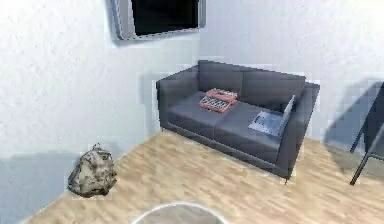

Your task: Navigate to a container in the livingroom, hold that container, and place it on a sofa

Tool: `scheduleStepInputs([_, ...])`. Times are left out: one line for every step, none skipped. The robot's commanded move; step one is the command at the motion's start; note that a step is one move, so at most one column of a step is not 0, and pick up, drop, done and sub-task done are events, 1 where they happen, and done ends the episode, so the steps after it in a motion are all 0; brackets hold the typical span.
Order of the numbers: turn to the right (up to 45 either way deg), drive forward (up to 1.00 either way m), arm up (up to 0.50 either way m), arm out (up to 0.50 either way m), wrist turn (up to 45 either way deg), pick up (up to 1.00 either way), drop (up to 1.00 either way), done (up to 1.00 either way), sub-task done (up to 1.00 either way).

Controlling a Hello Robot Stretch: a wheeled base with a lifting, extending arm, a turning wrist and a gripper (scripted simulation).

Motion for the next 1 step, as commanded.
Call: scheduleStepInputs([0.0,1.00,0.00,0.00,0.0,0.00,0.00,0.00,0.00])
